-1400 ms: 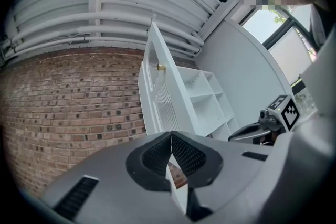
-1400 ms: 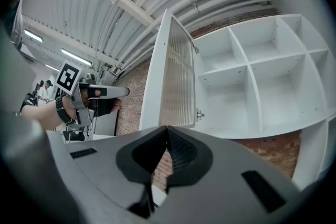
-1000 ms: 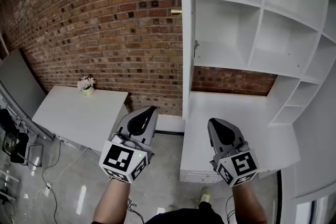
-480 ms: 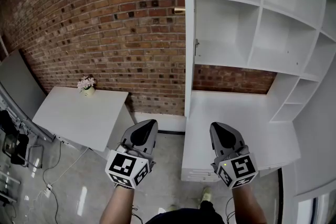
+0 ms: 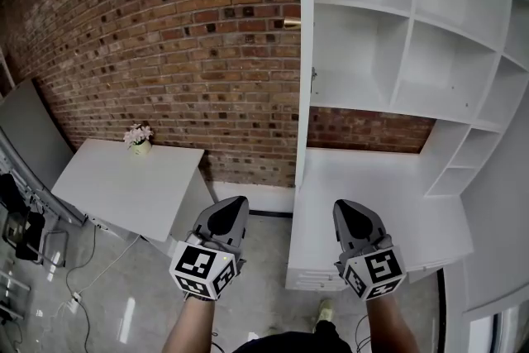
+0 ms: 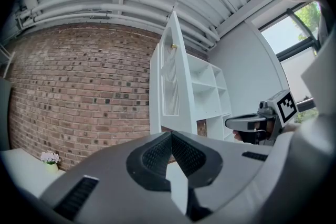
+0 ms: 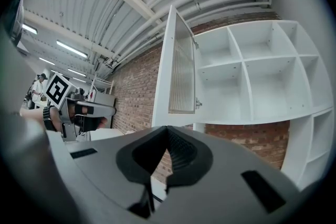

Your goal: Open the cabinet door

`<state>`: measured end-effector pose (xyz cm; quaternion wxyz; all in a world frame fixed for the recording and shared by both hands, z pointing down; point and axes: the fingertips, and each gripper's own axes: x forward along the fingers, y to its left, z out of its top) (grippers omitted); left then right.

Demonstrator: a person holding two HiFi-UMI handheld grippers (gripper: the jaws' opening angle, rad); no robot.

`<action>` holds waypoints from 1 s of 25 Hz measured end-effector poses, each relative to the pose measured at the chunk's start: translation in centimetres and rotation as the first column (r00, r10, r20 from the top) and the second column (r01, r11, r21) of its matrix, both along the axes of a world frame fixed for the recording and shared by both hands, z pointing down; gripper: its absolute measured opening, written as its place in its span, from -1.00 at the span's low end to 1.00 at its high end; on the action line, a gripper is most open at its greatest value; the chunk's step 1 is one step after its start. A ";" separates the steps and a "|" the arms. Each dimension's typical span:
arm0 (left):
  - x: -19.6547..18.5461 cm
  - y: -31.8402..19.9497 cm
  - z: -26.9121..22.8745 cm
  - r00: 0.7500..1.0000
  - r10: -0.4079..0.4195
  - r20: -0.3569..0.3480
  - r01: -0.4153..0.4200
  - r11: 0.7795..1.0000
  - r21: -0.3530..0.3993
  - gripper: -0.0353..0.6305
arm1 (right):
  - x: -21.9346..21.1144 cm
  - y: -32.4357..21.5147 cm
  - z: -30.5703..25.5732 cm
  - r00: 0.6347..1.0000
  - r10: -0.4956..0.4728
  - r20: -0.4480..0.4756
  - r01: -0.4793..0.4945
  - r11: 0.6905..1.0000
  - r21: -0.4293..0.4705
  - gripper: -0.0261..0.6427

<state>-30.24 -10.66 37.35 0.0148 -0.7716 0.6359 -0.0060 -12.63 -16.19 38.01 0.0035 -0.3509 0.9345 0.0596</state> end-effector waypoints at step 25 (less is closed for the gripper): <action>0.6 1.0 -0.5 1.000 0.018 -0.011 -0.017 1.000 0.018 -0.88 | 1.1 1.3 -1.5 1.000 0.030 0.008 -0.030 0.999 0.036 -0.91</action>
